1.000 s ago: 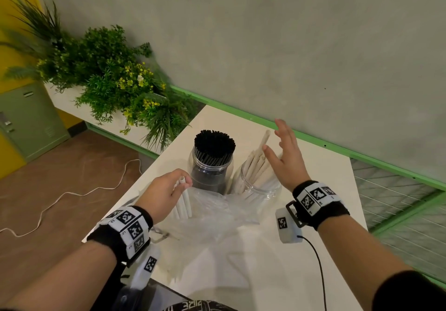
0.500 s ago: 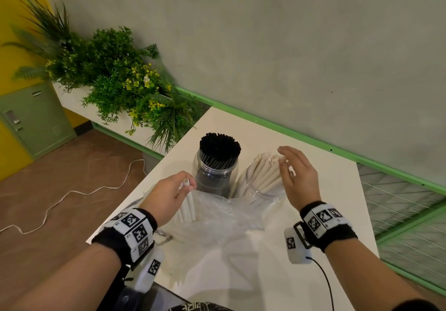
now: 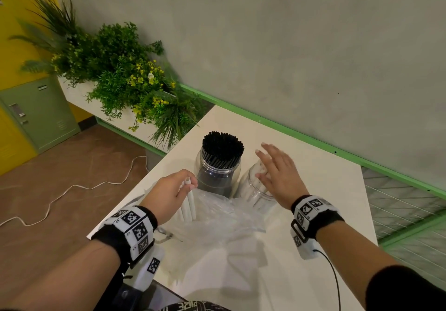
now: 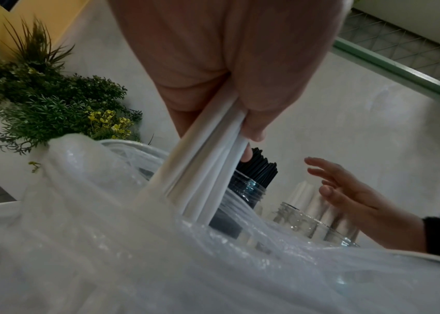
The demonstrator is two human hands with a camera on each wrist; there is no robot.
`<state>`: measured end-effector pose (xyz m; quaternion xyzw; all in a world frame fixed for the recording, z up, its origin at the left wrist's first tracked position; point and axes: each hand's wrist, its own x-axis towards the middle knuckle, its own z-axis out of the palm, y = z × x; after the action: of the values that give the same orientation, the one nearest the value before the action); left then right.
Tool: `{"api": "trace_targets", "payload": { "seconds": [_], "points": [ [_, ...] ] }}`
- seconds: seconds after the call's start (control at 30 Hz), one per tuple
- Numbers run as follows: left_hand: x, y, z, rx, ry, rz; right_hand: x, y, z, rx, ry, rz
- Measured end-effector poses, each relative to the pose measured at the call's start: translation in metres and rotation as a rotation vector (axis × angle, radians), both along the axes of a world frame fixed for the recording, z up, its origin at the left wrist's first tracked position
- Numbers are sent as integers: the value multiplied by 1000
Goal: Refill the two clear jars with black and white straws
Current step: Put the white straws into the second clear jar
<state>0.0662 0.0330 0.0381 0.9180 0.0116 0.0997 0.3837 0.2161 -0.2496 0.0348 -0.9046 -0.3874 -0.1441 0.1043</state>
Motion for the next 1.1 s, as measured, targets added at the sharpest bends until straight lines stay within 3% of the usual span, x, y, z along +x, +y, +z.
{"api": "trace_targets", "payload": {
  "seconds": [0.23, 0.5, 0.57, 0.7, 0.93, 1.1],
  "points": [
    [1, 1, -1, 2, 7, 6, 22, 7, 6, -156, 49, -104],
    [4, 2, -2, 8, 21, -6, 29, 19, 17, 238, -206, -32],
    [3, 3, -2, 9, 27, -8, 32, 16, 20, 249, -171, -71],
    [3, 3, -2, 13, 31, -15, 32, 7, 10, -8, -5, -191],
    [4, 4, -1, 6, 41, -17, 9, -41, 19, 377, 113, -221],
    [3, 4, -2, 6, 39, -24, -2, -74, -10, 209, 166, -208]
  ]
}}
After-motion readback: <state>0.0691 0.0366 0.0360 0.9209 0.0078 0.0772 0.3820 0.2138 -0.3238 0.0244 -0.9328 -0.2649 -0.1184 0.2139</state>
